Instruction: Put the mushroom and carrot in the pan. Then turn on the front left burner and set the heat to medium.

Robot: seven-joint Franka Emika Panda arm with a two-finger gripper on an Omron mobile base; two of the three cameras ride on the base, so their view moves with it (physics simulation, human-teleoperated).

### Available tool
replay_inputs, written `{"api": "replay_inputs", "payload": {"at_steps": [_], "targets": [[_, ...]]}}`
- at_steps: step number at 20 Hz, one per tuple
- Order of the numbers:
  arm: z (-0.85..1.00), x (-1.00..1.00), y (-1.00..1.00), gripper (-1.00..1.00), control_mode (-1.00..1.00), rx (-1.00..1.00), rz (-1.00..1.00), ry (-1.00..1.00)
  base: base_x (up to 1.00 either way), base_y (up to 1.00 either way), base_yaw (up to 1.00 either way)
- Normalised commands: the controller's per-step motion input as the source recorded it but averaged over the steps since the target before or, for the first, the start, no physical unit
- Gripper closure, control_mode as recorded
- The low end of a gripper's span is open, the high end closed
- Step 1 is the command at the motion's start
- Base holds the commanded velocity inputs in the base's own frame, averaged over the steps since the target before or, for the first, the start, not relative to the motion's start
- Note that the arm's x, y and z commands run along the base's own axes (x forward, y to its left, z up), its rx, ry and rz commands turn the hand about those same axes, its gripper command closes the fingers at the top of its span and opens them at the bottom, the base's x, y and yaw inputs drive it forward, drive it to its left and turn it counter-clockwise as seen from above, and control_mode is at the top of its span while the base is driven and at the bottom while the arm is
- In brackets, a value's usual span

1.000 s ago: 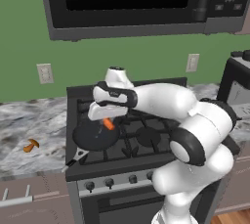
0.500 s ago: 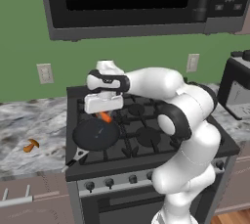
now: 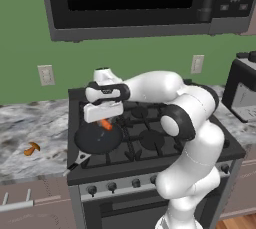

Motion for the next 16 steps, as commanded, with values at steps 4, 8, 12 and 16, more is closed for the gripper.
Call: {"api": "replay_inputs", "payload": {"at_steps": [4, 8, 12, 16], "targets": [[-0.36, 0.00, 0.07, 1.00, -1.00, -0.04, 0.00, 0.00, 0.00, 0.00, 0.00], [-0.30, 0.00, 0.02, 1.00, -1.00, -0.03, 0.00, 0.00, 0.00, 0.00, 0.00], [-0.23, 0.00, 0.00, 1.00, -1.00, -0.03, 0.00, 0.00, 0.00, 0.00, 0.00], [-0.07, 0.00, 0.00, 1.00, -1.00, -0.02, 0.00, 0.00, 0.00, 0.00, 0.00]]}}
